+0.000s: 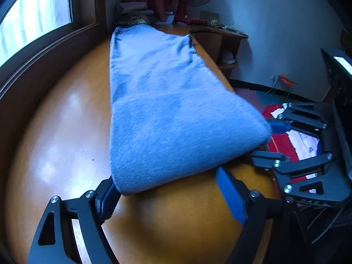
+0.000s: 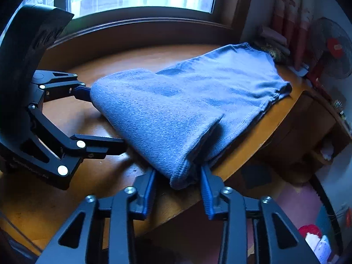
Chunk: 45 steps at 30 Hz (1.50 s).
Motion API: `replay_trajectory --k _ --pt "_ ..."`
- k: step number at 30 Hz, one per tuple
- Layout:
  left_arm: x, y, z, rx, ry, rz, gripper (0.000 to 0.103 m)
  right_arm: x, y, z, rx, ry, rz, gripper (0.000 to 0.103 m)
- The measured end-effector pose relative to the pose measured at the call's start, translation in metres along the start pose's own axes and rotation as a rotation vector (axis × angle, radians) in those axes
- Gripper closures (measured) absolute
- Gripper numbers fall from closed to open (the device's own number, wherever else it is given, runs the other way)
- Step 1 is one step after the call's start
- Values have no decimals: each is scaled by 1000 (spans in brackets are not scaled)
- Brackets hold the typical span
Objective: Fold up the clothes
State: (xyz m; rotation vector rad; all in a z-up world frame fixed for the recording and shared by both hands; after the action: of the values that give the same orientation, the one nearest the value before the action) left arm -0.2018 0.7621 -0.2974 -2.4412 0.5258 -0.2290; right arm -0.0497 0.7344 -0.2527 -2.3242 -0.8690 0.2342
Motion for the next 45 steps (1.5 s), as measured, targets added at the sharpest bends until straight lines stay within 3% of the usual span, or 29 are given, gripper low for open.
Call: replay_trajectory --k 5,11,28,36,45 --pt "4 -2 -10 -6 35 -12 27 5 0 -12 -4 -41 37 73" --pt "19 -13 -23 -13 21 38 27 12 -3 -30 8 -78 46 75" --pt "6 -65 -33 -8 -22 -3 27 45 -39 -47 167 -146 159 76" --pt "-10 -105 -15 -3 -47 -8 27 74 -73 -32 187 -150 173 76" --pt "-35 -143 29 -41 -93 -38 27 113 -107 19 134 -192 205 76"
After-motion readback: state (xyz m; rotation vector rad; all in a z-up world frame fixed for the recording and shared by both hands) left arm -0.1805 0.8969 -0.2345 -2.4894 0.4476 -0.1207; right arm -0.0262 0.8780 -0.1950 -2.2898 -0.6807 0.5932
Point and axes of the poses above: each gripper's, at about its wrist camera, not at the fingertips, and z roughly the way its jaws point, x to its right, y to its underside, the point moved 5 cm from there along z, roughly the way its jaws point, and after that the axes turned 3 degrees about z, right-handed, at the moved point
